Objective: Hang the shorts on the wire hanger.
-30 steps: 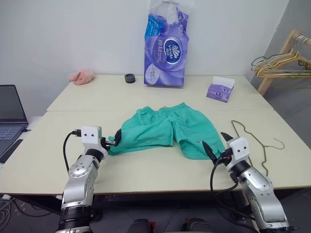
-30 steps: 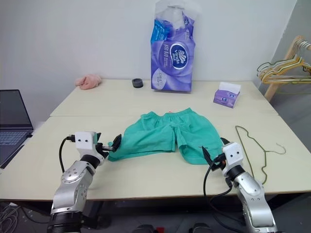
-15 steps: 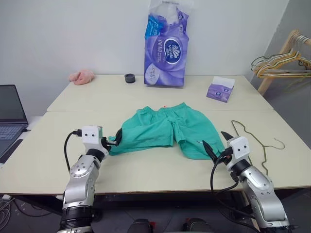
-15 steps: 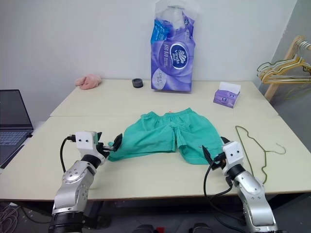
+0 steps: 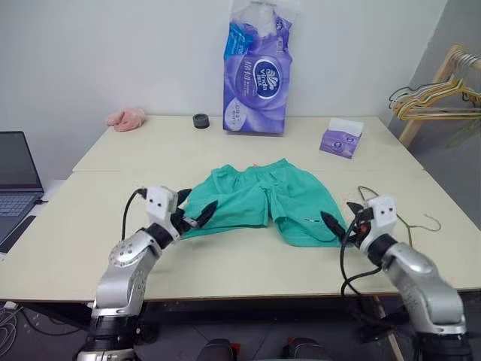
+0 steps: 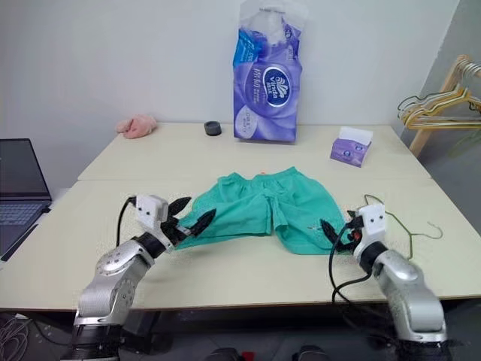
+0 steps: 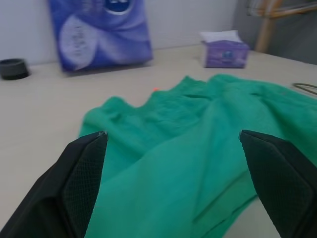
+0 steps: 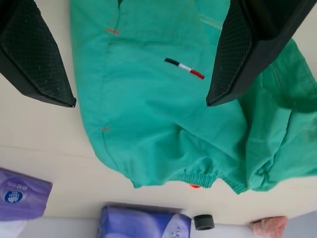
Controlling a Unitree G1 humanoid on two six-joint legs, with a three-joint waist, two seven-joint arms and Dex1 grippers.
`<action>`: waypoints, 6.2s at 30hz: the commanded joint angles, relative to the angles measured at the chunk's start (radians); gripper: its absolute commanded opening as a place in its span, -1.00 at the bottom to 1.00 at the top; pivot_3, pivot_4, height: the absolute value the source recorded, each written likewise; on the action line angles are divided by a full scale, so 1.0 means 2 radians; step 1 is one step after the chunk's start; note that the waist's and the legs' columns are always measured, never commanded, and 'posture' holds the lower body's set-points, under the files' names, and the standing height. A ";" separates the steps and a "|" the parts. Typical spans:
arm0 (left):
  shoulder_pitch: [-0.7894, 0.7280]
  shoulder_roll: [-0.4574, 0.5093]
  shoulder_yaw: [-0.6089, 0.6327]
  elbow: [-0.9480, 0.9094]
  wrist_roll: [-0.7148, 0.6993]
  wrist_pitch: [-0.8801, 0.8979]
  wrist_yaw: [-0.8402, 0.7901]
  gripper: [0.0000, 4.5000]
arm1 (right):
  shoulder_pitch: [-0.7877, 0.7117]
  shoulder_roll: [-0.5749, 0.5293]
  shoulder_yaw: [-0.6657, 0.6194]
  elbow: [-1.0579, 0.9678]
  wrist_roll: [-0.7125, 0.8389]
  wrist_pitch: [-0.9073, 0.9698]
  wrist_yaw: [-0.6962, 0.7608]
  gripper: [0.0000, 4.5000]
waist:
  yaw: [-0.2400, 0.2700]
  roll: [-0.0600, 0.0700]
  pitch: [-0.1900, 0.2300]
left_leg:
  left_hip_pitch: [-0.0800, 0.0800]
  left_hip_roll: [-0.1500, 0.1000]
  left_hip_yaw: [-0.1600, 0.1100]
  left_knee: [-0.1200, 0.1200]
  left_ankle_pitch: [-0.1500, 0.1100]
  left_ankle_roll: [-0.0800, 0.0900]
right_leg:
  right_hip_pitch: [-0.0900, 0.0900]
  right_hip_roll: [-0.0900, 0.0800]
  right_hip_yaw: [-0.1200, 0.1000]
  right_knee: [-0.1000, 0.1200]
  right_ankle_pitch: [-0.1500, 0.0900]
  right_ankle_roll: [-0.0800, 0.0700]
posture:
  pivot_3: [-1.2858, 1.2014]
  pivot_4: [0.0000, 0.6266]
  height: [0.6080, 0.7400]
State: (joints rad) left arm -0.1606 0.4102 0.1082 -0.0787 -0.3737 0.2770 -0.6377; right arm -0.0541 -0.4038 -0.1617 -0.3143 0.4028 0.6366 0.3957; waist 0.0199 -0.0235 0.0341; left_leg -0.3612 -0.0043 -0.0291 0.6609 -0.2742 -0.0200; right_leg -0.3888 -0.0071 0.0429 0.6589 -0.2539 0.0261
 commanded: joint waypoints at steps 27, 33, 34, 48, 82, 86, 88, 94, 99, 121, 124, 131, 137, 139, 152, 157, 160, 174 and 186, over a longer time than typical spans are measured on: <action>-0.044 0.166 -0.047 0.032 -0.033 0.072 -0.252 1.00 | -0.158 -0.033 0.051 0.186 0.031 0.180 0.066 -0.49 | -0.039 0.002 0.002 | 0.000 0.002 0.000 0.000 -0.003 0.005 | -0.001 0.002 0.000 0.000 -0.002 -0.001 | 0.00 -1.00 1.00; -0.081 0.176 -0.037 0.069 -0.030 0.055 -0.273 1.00 | -0.164 -0.018 0.049 0.186 0.025 0.172 0.056 -0.99 | -0.036 0.003 0.003 | 0.000 0.002 0.000 0.000 -0.003 0.005 | -0.001 0.002 0.000 0.000 -0.002 -0.001 | 0.00 -1.00 1.00; -0.094 0.175 -0.029 0.074 -0.037 0.061 -0.271 1.00 | -0.162 -0.013 0.051 0.174 0.028 0.176 0.054 -0.99 | -0.036 0.003 0.003 | 0.000 0.002 0.000 0.000 -0.003 0.005 | -0.001 0.002 0.000 0.000 -0.002 -0.001 | 0.00 -1.00 1.00; -0.231 0.194 -0.025 0.116 -0.058 0.121 -0.310 1.00 | -0.211 0.191 0.272 0.113 0.023 0.195 0.050 -0.99 | -0.053 0.003 0.003 | -0.001 0.007 -0.002 0.000 -0.004 0.004 | -0.004 0.004 0.000 0.002 -0.002 -0.001 | 0.00 -0.98 1.00; -0.080 0.122 -0.202 0.056 0.069 0.094 -0.260 1.00 | -0.070 -0.175 0.212 -0.197 0.005 0.141 0.173 0.53 | -0.050 0.002 0.005 | -0.001 0.007 -0.002 0.001 -0.006 0.002 | -0.003 0.004 0.001 0.001 -0.004 -0.001 | -0.04 -0.94 1.00; -0.080 0.115 -0.216 0.084 0.096 0.062 -0.258 0.92 | -0.063 -0.175 0.209 -0.182 -0.028 0.106 0.150 0.54 | -0.051 0.002 0.005 | -0.001 0.007 -0.002 0.001 -0.006 0.001 | -0.003 0.004 0.001 0.001 -0.004 -0.001 | -0.04 -0.93 1.00; -0.077 0.118 -0.212 0.087 0.090 0.049 -0.274 0.74 | -0.066 -0.170 0.209 -0.163 -0.051 0.078 0.136 0.55 | -0.051 0.002 0.005 | -0.001 0.007 -0.001 0.001 -0.006 0.001 | -0.002 0.004 0.001 0.001 -0.004 -0.001 | -0.04 -0.93 1.00; -0.076 0.127 -0.185 0.081 0.069 0.056 -0.285 -0.03 | -0.061 -0.169 0.225 -0.106 -0.122 -0.032 0.128 0.55 | -0.051 0.002 0.005 | -0.001 0.007 0.001 0.001 -0.006 0.001 | -0.002 0.004 0.001 0.001 -0.004 -0.001 | -0.03 -0.93 1.00; -0.081 0.138 -0.154 0.069 0.043 0.078 -0.286 -0.70 | -0.068 -0.168 0.254 -0.024 -0.207 -0.166 0.120 0.55 | -0.051 0.002 0.005 | -0.001 0.007 0.001 0.001 -0.006 0.001 | -0.002 0.004 0.001 0.001 -0.004 -0.001 | -0.02 -0.94 1.00; -0.097 0.207 0.003 0.057 -0.064 0.180 -0.287 -0.99 | -0.317 0.011 0.348 0.445 -0.447 -0.536 0.001 0.55 | -0.051 0.001 0.006 | 0.000 0.008 0.000 0.001 -0.006 0.001 | -0.003 0.005 0.002 0.003 -0.002 -0.004 | 0.04 -1.00 1.00; -0.086 0.212 0.008 0.048 -0.069 0.183 -0.283 -0.99 | -0.372 0.056 0.365 0.541 -0.470 -0.546 -0.013 0.55 | -0.052 0.001 0.006 | 0.000 0.008 -0.001 0.001 -0.006 0.001 | -0.003 0.004 0.002 0.003 -0.002 -0.004 | 0.05 -1.00 1.00; -0.080 0.214 0.013 0.040 -0.073 0.187 -0.274 -1.00 | -0.433 0.098 0.366 0.657 -0.484 -0.576 -0.040 0.47 | -0.049 0.001 0.005 | 0.000 0.007 -0.002 0.001 -0.006 0.001 | -0.003 0.003 0.002 0.004 -0.002 -0.004 | 0.07 -1.00 1.00; -0.076 0.218 0.018 0.043 -0.075 0.186 -0.271 -1.00 | -0.448 0.099 0.355 0.681 -0.479 -0.587 -0.050 -0.29 | -0.051 0.001 0.005 | 0.000 0.007 -0.003 0.001 -0.006 0.001 | -0.003 0.003 0.002 0.005 -0.002 -0.004 | 0.06 -1.00 1.00; -0.077 0.219 0.019 0.049 -0.073 0.184 -0.269 -1.00 | -0.447 0.096 0.344 0.674 -0.469 -0.595 -0.052 -0.59 | -0.051 0.001 0.005 | 0.000 0.007 -0.003 0.001 -0.006 0.001 | -0.003 0.003 0.002 0.006 -0.002 -0.004 | 0.06 -1.00 1.00; -0.114 0.204 -0.026 0.057 -0.065 0.177 -0.283 -1.00 | -0.379 -0.052 0.260 0.466 -0.401 -0.554 0.057 -0.98 | -0.049 0.001 0.006 | 0.000 0.006 -0.005 0.002 -0.006 0.001 | -0.004 0.002 0.001 0.009 -0.004 -0.005 | 0.00 -0.97 1.00; -0.153 0.185 -0.074 0.073 -0.050 0.158 -0.313 -1.00 | -0.289 -0.158 0.219 0.241 -0.333 -0.433 0.208 -0.98 | -0.052 0.002 0.006 | 0.000 0.006 -0.005 0.002 -0.006 0.001 | -0.004 0.003 0.001 0.009 -0.004 -0.005 | -0.03 -0.95 1.00; -0.159 0.181 -0.103 0.070 -0.044 0.148 -0.338 -1.00 | -0.243 -0.200 0.209 0.125 -0.292 -0.346 0.279 -0.98 | -0.056 0.003 0.007 | 0.000 0.006 -0.005 0.002 -0.006 0.001 | -0.004 0.003 0.001 0.009 -0.005 -0.005 | -0.05 -0.93 1.00; -0.177 0.188 -0.139 0.088 -0.023 0.107 -0.405 -1.00 | -0.197 -0.273 0.171 -0.139 -0.087 -0.024 0.355 -0.98 | -0.063 0.003 0.010 | 0.002 0.007 -0.005 0.001 -0.006 0.001 | -0.003 0.006 0.000 0.008 -0.009 -0.005 | -0.06 -0.92 1.00; -0.129 0.212 -0.069 0.114 0.004 0.069 -0.319 0.08 | -0.211 -0.231 0.225 -0.109 -0.160 -0.054 0.313 -1.00 | -0.057 0.001 0.012 | -0.001 0.008 -0.005 0.001 -0.007 0.001 | -0.007 0.006 0.001 0.010 -0.009 -0.005 | -0.03 -0.92 1.00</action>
State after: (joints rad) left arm -0.3698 0.8046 -0.1037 0.1291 -0.3714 0.4441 -1.2961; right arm -0.4533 -0.8714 0.2946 -0.5260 0.0962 0.5442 1.0380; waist -0.0946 -0.0211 0.0576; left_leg -0.3632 0.0119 -0.0386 0.6639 -0.2872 -0.0183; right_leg -0.4022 0.0054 0.0439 0.6804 -0.2712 0.0153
